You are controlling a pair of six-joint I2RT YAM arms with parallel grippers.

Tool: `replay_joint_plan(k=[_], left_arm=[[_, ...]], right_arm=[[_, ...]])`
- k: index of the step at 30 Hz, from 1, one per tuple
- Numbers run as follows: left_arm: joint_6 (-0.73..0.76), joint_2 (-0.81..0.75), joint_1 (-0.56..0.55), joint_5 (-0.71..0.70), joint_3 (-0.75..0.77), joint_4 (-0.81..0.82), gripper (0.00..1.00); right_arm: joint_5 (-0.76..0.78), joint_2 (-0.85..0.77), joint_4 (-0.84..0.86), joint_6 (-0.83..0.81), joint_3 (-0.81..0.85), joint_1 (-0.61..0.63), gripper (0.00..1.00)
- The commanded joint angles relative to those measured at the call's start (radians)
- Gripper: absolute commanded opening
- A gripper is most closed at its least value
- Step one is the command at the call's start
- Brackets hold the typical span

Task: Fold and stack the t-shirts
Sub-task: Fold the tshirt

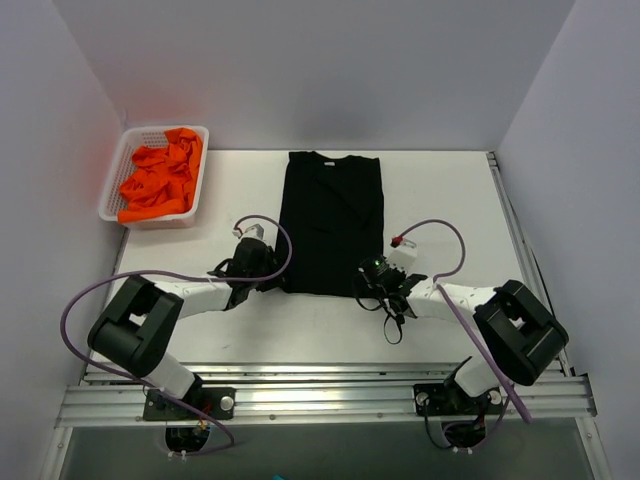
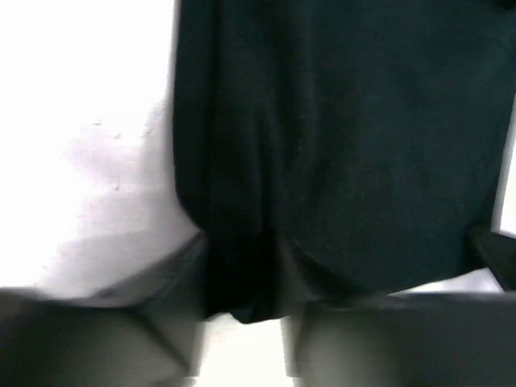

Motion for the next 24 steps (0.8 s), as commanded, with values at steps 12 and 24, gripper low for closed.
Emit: replay_joint_plan(k=[12, 24], left_arm=[[0.023, -0.204, -0.074, -0.019, -0.060, -0.130, 0.02], [-0.005, -0.556, -0.174, -0.157, -0.114, -0.411, 0.02]], right_arm=[[0.085, -0.182, -0.265, 0.062, 0.016, 0.050, 0.00], [0.196, -0.469, -0.523, 0.174, -0.015, 0.159, 0.00]])
